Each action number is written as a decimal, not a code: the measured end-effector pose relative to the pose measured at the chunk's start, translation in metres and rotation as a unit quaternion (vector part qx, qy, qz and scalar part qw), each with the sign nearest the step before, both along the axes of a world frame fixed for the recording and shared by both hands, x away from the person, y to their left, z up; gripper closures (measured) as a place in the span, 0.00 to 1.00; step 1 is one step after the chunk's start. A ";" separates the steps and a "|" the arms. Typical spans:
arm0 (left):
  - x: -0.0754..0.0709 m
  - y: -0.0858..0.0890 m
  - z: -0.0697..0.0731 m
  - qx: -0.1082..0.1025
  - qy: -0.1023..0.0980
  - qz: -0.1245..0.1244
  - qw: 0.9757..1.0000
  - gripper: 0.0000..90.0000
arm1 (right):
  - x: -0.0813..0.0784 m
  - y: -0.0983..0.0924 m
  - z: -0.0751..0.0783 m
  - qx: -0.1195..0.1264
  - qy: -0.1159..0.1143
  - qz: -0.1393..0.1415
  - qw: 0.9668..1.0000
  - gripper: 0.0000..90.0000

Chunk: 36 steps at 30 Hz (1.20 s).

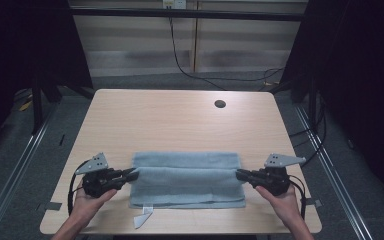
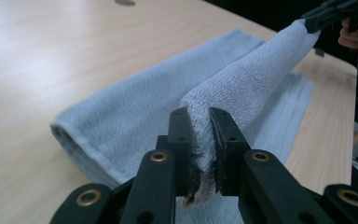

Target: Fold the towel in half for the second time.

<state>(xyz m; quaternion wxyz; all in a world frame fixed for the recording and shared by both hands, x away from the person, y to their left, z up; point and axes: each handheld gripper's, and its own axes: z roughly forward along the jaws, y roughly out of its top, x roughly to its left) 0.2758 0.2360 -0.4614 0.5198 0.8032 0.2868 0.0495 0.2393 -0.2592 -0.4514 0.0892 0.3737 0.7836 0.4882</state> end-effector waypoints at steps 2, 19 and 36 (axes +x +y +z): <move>-0.004 0.000 -0.007 0.007 0.007 -0.005 1.000 0.88 | -0.004 0.000 -0.007 -0.006 0.009 0.003 1.000 0.94; -0.029 -0.003 -0.023 0.028 0.026 -0.033 0.999 0.75 | -0.031 -0.004 -0.032 -0.024 0.046 0.020 0.998 0.77; 0.010 0.006 0.013 0.011 0.012 0.046 0.999 0.40 | -0.005 -0.009 0.000 0.003 -0.009 -0.041 0.999 0.47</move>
